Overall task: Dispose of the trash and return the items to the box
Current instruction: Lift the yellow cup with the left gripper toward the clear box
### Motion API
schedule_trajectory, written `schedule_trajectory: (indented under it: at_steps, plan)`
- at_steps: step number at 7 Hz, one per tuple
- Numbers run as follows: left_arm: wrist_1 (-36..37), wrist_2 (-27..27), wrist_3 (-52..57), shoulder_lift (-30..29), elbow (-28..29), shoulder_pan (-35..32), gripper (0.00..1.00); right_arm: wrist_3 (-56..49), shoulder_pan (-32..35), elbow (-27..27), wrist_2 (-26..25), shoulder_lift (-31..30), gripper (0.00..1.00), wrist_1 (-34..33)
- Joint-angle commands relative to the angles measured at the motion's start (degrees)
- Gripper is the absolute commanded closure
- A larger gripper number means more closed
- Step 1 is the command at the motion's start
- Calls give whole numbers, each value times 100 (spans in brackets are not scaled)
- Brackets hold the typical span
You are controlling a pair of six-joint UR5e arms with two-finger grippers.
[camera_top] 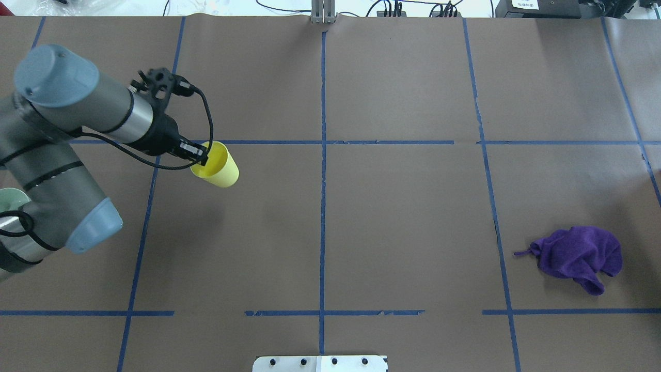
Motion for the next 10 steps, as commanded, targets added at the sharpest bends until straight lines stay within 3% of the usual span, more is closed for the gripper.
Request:
schedule_trajectory:
  at_steps: [1, 3, 5, 6, 8, 10]
  plan:
    - [265, 568, 2, 523, -697, -526, 100, -2, 0, 10, -6, 16, 0, 1]
    - [257, 500, 72, 1403, -673, -1129, 100, -2, 0, 19, -6, 34, 0, 10]
    - [274, 413, 1041, 2045, -638, -2042, 100, -2, -9, 37, -6, 104, 0, 97]
    - [265, -76, 1744, 2362, -464, -2744, 100, -2, -18, 19, 3, 104, 0, 115]
    - [274, -815, 3779, 2585, 516, -4124, 100, -2, -9, 28, -6, 95, 0, 150]
    - [248, -1100, 4245, 2803, 1328, -4446, 100, -2, -9, 37, -6, 87, 0, 150]
